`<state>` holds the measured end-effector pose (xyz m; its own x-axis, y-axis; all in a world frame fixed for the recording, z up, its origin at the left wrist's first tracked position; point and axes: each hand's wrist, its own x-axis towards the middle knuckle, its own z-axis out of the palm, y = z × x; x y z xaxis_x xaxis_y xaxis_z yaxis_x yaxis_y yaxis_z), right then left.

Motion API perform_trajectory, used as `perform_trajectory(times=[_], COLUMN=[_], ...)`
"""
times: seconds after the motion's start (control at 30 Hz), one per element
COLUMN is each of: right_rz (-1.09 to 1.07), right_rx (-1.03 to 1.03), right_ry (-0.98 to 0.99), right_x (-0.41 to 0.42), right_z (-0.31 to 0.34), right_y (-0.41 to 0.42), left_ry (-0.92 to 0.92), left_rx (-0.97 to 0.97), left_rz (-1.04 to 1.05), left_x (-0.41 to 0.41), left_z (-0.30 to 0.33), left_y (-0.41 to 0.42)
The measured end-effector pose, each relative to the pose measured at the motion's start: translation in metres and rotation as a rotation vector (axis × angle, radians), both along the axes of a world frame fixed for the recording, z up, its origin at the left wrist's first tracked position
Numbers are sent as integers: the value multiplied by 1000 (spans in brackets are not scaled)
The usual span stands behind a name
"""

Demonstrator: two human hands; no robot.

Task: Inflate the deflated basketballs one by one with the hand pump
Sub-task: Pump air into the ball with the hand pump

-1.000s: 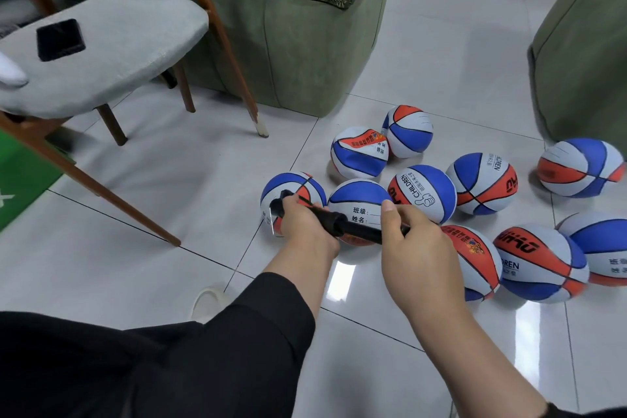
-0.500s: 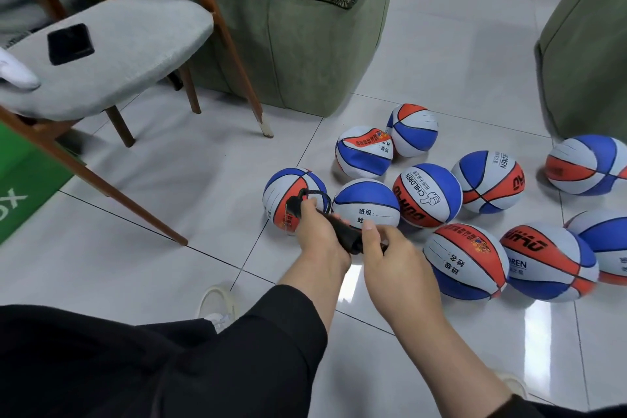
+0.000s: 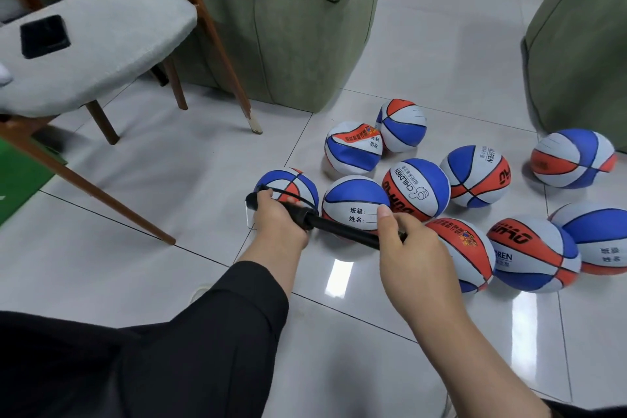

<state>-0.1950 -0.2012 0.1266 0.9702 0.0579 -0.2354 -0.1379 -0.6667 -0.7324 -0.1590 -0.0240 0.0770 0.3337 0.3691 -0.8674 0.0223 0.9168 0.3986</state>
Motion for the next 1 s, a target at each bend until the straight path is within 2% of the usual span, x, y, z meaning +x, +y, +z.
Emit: perform_trajectory(times=[0.3,0.4,0.6,0.8,1.0], right_rz=[-30,-60,3,7,24], right_rx=[-10,12,8,27,65], right_ry=[-6,6,50,4,-48], right_x=[0,0,-2,0,3], right_z=[-10,-13,-12,1,13], right_y=[19,23,26,11,1], left_ry=[-41,-52,-63,-75,-35], left_rx=[-22,36,51,20,-22], left_rz=[-51,-97,-141,-41,-28], left_x=[-2,-3,-3,4,-1], left_z=[14,19,19,14,5], left_y=[-59,-69,-53,-16,4])
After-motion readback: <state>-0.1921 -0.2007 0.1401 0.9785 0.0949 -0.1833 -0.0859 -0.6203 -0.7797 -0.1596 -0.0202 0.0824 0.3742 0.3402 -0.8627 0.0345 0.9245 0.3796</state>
